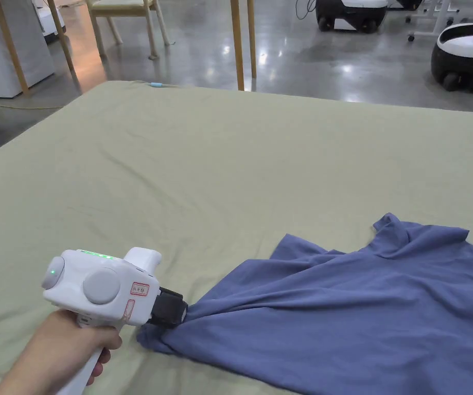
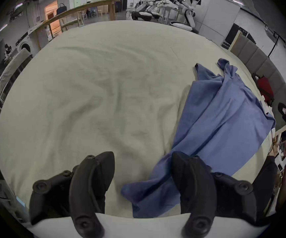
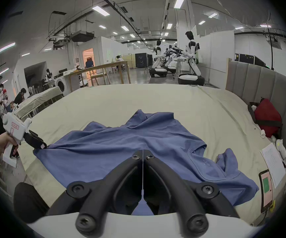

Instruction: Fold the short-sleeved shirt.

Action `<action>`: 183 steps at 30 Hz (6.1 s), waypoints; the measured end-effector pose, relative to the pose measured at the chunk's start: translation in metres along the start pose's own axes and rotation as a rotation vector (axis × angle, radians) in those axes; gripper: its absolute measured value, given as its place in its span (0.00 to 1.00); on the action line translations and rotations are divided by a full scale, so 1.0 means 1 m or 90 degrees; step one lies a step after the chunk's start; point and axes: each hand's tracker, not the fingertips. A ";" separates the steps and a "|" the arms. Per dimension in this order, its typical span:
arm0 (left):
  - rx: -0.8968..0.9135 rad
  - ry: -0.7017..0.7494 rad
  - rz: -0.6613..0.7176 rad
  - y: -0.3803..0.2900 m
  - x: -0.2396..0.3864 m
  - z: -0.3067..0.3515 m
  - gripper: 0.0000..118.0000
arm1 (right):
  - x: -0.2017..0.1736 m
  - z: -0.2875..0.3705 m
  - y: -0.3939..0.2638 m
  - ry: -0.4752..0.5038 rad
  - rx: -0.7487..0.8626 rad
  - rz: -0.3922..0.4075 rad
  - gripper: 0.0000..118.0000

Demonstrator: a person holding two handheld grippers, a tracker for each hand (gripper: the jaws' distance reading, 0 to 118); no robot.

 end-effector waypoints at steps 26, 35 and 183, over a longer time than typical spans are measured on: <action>0.138 -0.071 0.067 -0.007 0.022 0.048 0.01 | 0.067 -0.076 0.050 -0.047 -0.065 0.038 0.01; 0.114 -0.060 0.093 -0.011 0.008 0.029 0.01 | 0.127 -0.240 0.076 -0.059 -0.201 0.117 0.98; 0.207 0.014 0.001 -0.044 0.081 0.086 0.00 | 0.135 0.077 -0.039 -0.020 -0.105 -0.047 0.07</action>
